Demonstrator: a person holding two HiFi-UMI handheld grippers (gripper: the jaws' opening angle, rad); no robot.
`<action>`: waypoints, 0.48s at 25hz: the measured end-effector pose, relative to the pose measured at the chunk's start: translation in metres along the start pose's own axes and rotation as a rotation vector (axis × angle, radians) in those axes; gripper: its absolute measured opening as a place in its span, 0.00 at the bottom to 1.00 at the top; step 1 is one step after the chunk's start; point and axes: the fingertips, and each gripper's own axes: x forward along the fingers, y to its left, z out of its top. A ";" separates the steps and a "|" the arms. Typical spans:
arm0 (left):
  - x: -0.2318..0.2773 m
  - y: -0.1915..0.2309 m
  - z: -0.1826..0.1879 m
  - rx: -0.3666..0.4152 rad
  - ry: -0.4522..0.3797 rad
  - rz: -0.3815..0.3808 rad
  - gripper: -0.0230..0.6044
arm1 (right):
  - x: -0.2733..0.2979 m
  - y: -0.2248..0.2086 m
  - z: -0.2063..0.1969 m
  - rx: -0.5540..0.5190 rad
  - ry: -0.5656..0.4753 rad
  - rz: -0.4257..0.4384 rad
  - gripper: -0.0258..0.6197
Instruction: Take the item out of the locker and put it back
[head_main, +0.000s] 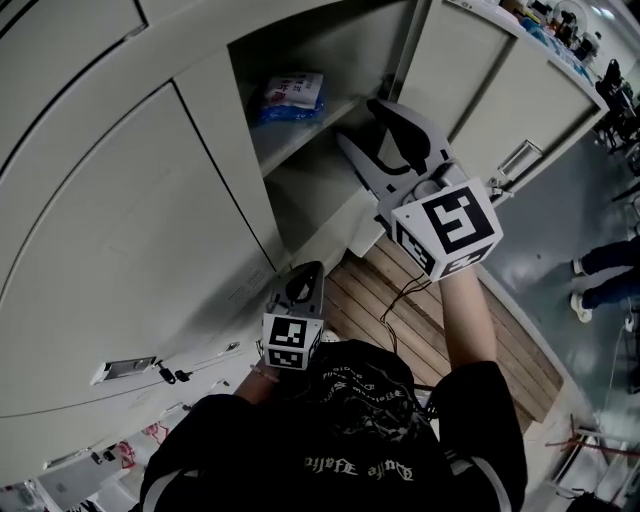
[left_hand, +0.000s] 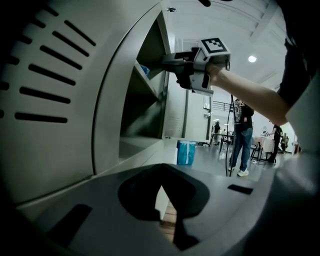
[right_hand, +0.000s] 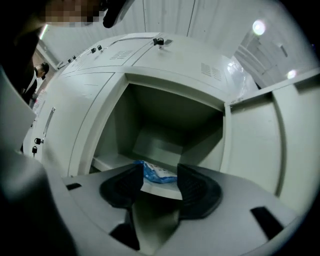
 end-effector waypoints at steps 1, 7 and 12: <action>0.000 0.000 0.000 0.004 -0.003 -0.004 0.05 | -0.005 -0.003 0.000 0.004 -0.013 -0.030 0.37; -0.001 -0.005 0.004 0.003 -0.009 -0.021 0.05 | -0.028 -0.010 -0.013 0.049 -0.020 -0.112 0.37; -0.001 -0.005 0.006 0.010 -0.023 -0.019 0.05 | -0.047 -0.015 -0.027 0.056 -0.021 -0.198 0.37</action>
